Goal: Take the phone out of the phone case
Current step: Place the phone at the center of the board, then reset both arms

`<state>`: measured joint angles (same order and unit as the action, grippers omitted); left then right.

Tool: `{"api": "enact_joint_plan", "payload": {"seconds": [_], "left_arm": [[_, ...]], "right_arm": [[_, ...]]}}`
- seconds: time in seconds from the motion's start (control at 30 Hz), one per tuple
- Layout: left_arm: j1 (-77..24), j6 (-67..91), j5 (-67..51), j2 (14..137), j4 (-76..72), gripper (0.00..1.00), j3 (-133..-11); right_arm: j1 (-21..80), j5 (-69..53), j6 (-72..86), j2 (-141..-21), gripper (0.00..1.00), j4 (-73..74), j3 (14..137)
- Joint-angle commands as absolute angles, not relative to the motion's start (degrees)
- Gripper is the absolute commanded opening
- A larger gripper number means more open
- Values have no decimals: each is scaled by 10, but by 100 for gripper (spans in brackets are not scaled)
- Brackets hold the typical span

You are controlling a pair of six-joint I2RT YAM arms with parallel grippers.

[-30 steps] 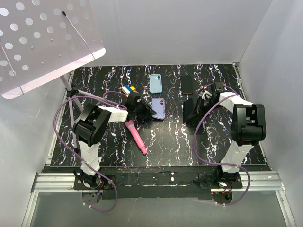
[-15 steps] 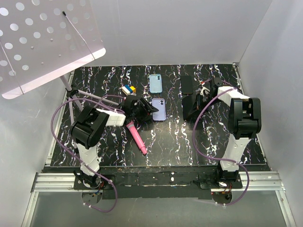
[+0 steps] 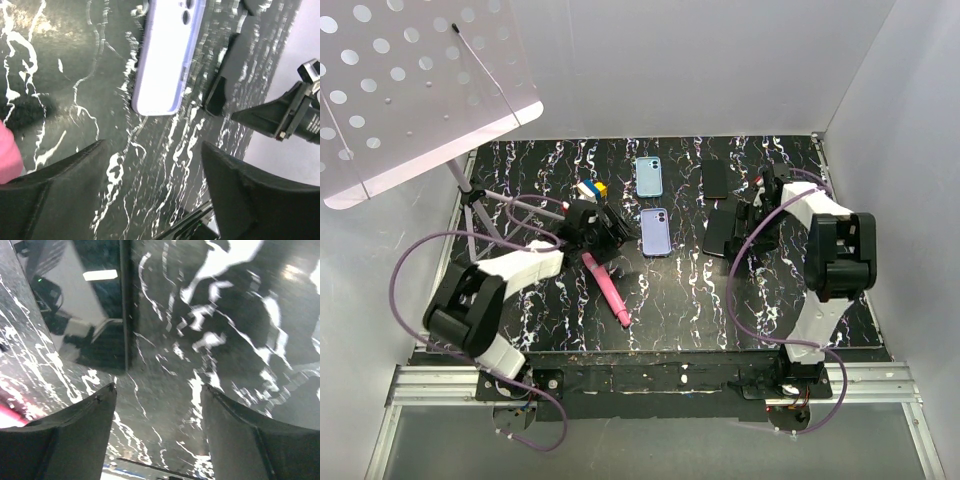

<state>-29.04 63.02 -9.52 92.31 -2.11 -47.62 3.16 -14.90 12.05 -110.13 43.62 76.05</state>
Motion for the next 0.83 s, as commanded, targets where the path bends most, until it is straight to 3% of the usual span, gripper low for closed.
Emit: {"api": "enact_joint_plan", "payload": {"seconds": [0.0, 0.03, 0.1, 0.43, 0.8], "left_arm": [[-297, 538, -65, 777, 74, 82, -493], [-301, 522, -57, 740, 89, 92, -493], [-309, 492, -34, 674, 125, 98, -497], [-326, 412, 37, 469, 311, 98, -566], [-326, 364, 97, 424, 372, 98, -666]], "right_arm": [[57, 15, 138, -957, 77, 476, 749], [64, 13, 144, -922, 77, 475, 738], [83, -14, 156, -846, 80, 470, 719], [197, -12, 228, -524, 86, 425, 668], [197, 44, 258, -332, 88, 436, 636]]}}
